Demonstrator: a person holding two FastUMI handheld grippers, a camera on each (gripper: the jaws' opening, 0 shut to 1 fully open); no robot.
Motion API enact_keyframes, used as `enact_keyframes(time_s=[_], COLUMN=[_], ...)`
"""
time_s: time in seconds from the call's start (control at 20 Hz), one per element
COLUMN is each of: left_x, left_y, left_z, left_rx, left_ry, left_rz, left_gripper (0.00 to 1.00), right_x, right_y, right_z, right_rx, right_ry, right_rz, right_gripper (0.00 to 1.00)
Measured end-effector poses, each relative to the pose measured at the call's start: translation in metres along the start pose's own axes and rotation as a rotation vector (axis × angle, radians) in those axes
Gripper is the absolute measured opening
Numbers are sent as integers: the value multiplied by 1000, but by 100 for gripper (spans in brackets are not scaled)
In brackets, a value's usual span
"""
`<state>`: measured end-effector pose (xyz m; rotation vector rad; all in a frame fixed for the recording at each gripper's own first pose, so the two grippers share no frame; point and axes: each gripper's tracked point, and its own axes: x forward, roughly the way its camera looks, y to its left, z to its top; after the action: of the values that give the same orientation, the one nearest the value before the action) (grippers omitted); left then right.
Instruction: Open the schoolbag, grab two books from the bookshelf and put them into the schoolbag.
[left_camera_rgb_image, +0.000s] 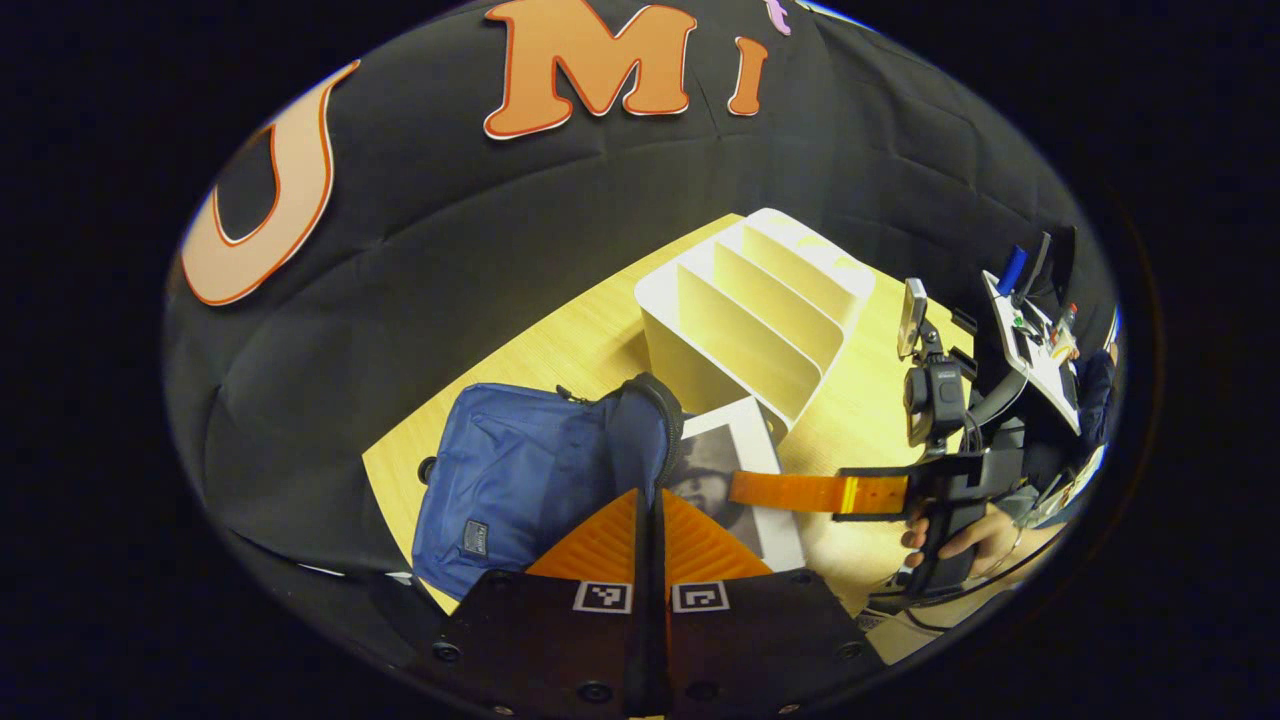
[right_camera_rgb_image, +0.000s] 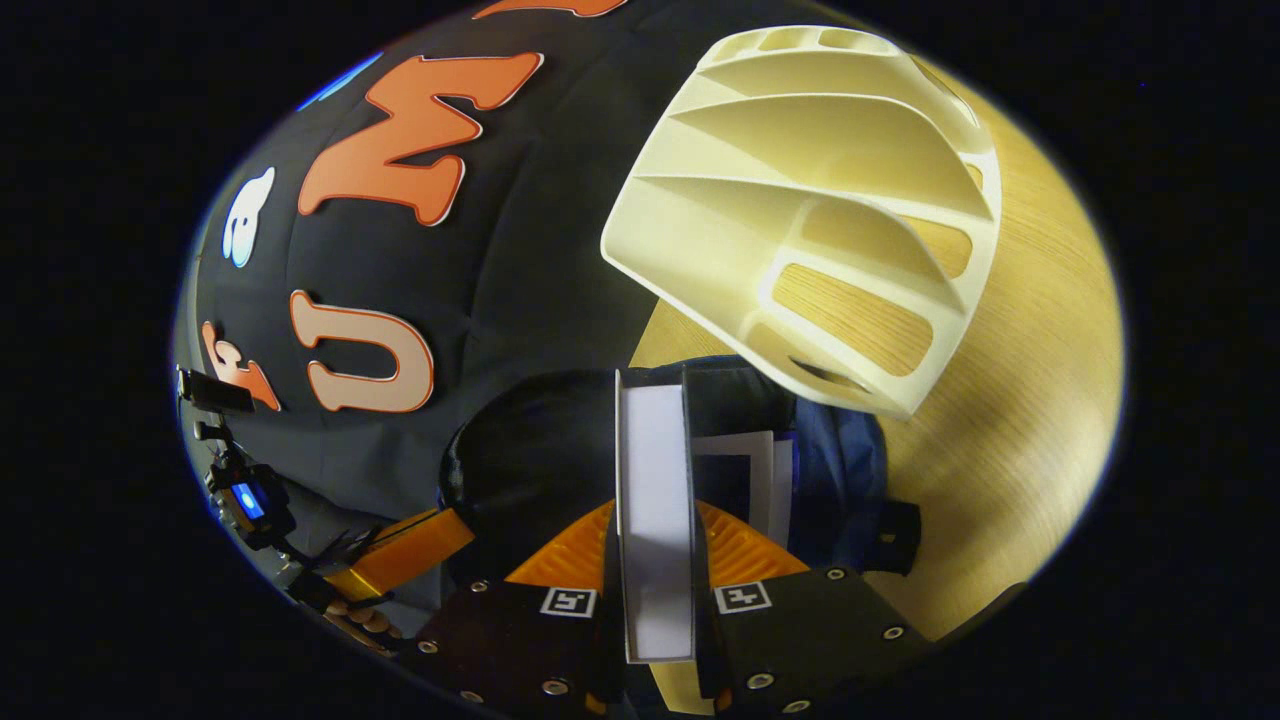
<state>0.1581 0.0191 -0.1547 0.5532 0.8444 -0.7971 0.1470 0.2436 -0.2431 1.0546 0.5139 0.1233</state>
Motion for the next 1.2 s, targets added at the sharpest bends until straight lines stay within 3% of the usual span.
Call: enact_keyframes(time_s=[0.3, 0.45, 0.5, 0.55, 0.65, 0.95, 1.2], left_x=[1, -3, -3, -3, -3, -6, -9], left_y=[16, 26, 27, 25, 19, 10, 15], left_z=[-6, -6, -5, -7, -7, -9, -10], left_rx=[-14, -27, -32, -38, -39, 16, 13], left_ry=[9, 2, 3, 4, 4, 6, 2], left_rz=[13, 24, 23, 16, 2, -3, 0], left_gripper=[0, 1, 1, 1, 1, 0, 0], right_x=[26, 18, 17, 14, 13, 35, 39], right_y=[15, 5, 1, -4, -9, -16, -14], right_z=[-25, -28, -28, -31, -32, -37, -49], right_rx=[-4, 9, -11, -40, -96, -111, -174], right_ry=[58, 94, 97, 106, 123, 137, 159], right_rz=[-26, -95, -137, -186, -249, -342, -352], right_gripper=[29, 33, 24, 37, 45, 50, 54])
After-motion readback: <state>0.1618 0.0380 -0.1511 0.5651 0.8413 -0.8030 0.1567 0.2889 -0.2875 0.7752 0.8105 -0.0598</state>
